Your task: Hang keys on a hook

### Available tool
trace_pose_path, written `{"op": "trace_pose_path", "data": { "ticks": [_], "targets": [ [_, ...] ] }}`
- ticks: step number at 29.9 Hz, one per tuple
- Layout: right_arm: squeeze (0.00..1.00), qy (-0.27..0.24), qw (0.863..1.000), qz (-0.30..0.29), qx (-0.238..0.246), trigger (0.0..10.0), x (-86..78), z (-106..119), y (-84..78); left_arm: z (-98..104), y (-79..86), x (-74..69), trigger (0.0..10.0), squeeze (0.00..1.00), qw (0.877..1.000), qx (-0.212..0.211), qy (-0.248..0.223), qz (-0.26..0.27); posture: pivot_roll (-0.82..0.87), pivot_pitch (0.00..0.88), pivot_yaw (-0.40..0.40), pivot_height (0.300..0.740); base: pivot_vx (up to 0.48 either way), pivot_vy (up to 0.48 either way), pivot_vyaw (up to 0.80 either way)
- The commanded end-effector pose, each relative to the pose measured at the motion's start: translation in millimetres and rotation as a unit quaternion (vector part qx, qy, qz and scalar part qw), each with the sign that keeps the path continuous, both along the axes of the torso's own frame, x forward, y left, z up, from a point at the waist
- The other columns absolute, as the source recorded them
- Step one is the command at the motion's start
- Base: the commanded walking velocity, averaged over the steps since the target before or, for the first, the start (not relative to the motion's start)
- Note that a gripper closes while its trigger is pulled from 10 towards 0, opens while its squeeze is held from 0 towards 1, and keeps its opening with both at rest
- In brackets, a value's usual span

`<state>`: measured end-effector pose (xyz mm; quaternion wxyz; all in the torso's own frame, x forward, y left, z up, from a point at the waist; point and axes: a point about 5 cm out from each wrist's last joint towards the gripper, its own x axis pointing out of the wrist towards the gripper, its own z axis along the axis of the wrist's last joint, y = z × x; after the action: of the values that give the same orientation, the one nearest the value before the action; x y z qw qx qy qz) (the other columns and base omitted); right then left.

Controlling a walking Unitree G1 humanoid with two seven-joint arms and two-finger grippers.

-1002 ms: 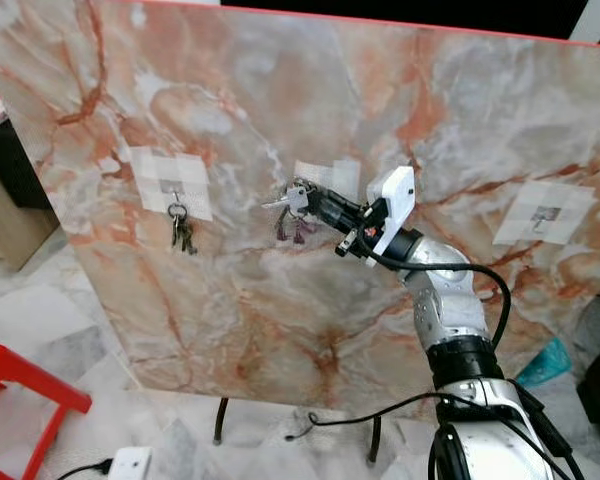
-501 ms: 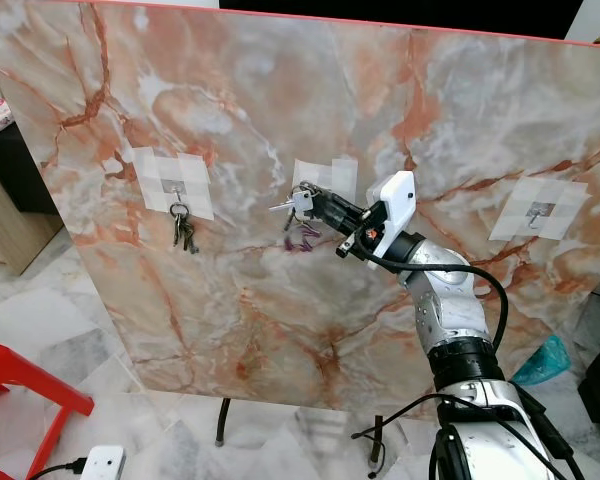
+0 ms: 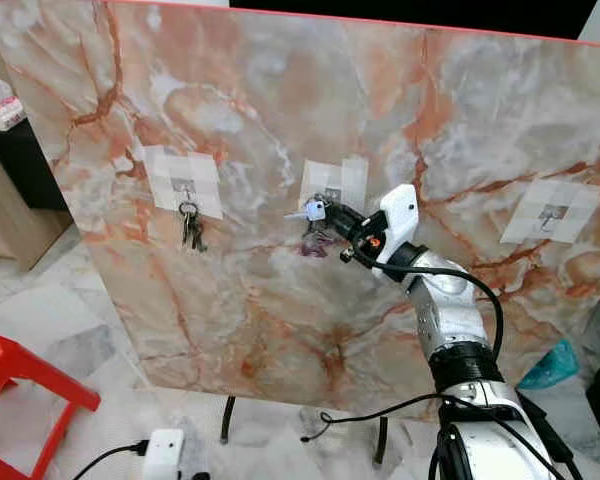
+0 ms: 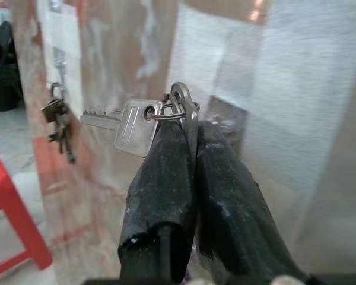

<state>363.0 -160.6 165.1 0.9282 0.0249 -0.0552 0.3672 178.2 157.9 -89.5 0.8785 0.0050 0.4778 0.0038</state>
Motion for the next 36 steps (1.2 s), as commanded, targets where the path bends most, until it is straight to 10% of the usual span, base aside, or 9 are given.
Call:
{"op": "trace_pose_path", "data": {
  "ticks": [1, 5, 10, 14, 36],
  "targets": [
    [0.0, -0.019, 1.0, -0.014, 0.003, 10.0, 4.3, 11.8, -6.2, -2.6, 7.0, -6.2, 10.0, 0.0, 1.0, 0.01, 0.011, -0.005, 0.0, 0.0, -0.072, 0.74, 0.0, 0.0, 0.0],
    [0.0, -0.025, 1.0, -0.013, 0.008, 10.0, 5.1, 13.7, -5.5, -2.6, 16.7, -8.4, 10.0, 0.0, 1.0, 0.015, 0.011, -0.001, 0.0, 0.0, -0.073, 0.74, 0.0, 0.0, 0.0],
    [0.0, -0.034, 0.999, -0.011, 0.019, 10.0, 6.0, 19.0, -5.0, 0.1, -15.0, 1.8, 10.0, 0.0, 1.0, 0.004, 0.005, -0.01, 0.01, 0.0, -0.075, 0.74, 0.0, 0.0, 0.0],
    [0.0, -0.041, 0.999, -0.013, 0.029, 10.0, 6.8, 22.6, -6.0, -2.4, 6.7, -5.8, 10.0, 0.0, 1.0, 0.01, 0.009, -0.003, 0.0, 0.0, -0.075, 0.74, 0.0, 0.0, 0.0],
    [0.0, -0.049, 0.998, -0.012, 0.034, 10.0, 5.1, 25.2, -7.5, -3.3, 4.3, -7.9, 10.0, 0.0, 1.0, 0.004, 0.01, -0.003, 0.0, 0.0, -0.077, 0.74, 0.0, 0.0, 0.0]
  ]
}}
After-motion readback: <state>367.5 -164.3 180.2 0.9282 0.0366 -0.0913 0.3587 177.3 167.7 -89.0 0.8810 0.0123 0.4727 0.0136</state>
